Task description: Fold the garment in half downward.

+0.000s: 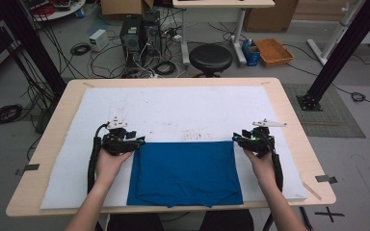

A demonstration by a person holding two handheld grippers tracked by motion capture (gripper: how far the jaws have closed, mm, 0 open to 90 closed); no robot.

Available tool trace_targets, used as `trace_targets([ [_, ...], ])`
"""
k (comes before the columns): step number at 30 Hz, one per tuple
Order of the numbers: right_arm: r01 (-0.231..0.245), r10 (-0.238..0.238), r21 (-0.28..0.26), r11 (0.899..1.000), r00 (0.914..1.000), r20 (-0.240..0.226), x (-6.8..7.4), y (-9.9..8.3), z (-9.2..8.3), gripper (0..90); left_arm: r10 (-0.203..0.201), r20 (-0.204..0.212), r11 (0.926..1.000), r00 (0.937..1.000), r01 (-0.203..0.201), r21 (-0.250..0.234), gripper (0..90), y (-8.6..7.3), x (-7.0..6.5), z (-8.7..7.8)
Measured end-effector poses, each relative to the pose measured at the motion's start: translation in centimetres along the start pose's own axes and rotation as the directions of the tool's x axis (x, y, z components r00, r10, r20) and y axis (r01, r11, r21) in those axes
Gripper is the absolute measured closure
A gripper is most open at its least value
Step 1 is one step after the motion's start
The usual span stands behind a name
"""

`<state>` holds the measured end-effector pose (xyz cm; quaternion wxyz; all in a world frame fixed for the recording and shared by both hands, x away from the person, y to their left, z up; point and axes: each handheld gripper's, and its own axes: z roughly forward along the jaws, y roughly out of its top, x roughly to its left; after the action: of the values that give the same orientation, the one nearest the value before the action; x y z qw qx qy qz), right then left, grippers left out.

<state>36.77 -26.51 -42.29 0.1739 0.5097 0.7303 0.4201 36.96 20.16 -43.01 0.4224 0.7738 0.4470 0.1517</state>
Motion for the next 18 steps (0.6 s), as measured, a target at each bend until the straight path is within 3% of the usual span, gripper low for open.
trace_targets([
  [5,-0.007,0.008,0.029,1.000,0.9998,-0.018,0.3,-0.2,0.6,54.5,-0.023,0.016,0.9994,0.9996,0.023,0.026,50.8,-0.2,-0.2,0.2],
  [12,-0.004,0.005,0.104,0.995,0.9999,-0.011,0.5,-0.6,2.0,55.6,-0.011,0.013,0.9964,0.9999,0.009,0.085,56.2,-0.6,-0.5,0.5],
  [16,0.003,0.000,0.140,0.990,0.9998,-0.018,0.4,-0.9,2.8,65.6,0.019,-0.013,0.9949,0.9997,-0.017,0.099,66.0,-1.0,-1.0,0.8],
  [18,0.015,-0.012,0.140,0.990,0.9996,-0.026,0.4,-1.0,2.7,76.5,0.048,-0.033,0.9941,0.9983,-0.044,0.099,72.8,-1.2,-1.4,0.9],
])
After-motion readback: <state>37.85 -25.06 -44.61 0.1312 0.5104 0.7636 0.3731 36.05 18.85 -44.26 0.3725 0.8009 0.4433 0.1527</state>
